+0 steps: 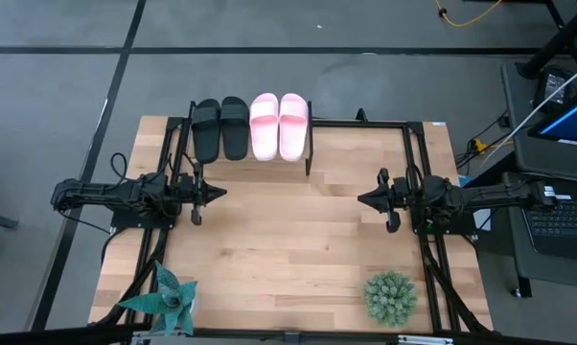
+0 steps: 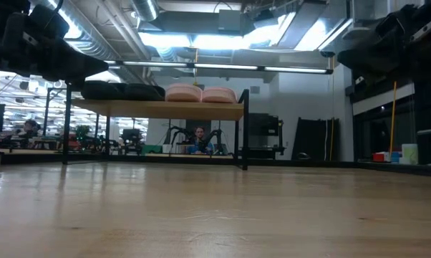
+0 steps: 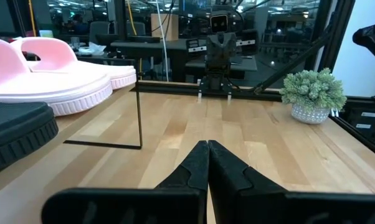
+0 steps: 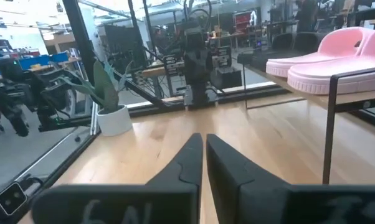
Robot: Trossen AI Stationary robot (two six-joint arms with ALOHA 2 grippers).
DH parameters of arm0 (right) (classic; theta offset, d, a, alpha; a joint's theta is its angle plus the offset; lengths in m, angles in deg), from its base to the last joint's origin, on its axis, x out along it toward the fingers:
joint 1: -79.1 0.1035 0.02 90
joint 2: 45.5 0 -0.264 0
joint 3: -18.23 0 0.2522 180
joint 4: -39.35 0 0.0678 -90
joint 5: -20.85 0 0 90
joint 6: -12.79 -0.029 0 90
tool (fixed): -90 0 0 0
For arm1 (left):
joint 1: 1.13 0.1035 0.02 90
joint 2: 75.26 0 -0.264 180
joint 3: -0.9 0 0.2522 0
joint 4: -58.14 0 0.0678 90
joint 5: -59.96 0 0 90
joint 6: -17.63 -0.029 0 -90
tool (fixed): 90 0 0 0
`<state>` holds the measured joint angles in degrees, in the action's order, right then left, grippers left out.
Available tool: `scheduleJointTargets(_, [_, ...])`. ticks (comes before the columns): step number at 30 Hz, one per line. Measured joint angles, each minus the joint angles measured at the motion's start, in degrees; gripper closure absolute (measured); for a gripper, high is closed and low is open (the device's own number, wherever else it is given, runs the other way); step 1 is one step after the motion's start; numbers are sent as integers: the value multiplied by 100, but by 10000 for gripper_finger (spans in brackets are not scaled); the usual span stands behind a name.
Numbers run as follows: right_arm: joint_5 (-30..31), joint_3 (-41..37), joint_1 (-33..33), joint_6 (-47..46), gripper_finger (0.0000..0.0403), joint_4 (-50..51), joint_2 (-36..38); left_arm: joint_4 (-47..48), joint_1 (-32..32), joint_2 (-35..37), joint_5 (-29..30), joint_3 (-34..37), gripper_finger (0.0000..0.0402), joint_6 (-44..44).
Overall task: Pick and place slides into the shelf
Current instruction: Return to Home Position
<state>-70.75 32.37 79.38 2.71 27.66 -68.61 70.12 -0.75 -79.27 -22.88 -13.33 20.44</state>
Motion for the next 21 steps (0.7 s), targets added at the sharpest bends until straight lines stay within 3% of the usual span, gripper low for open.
scheduleJointTargets(3, [0,0,1,47,378,2,-1,1,0,0,1,0,401,0])
scheduleJointTargets(9, [-4,0,80,1044,385,138,107,0,0,0,2,0,401,1])
scheduleJointTargets(15, [1,0,80,1646,385,1376,956,0,0,0,2,0,401,2])
scheduleJointTargets(21, [1,0,148,1971,387,1602,1658,0,1,0,2,0,401,2])
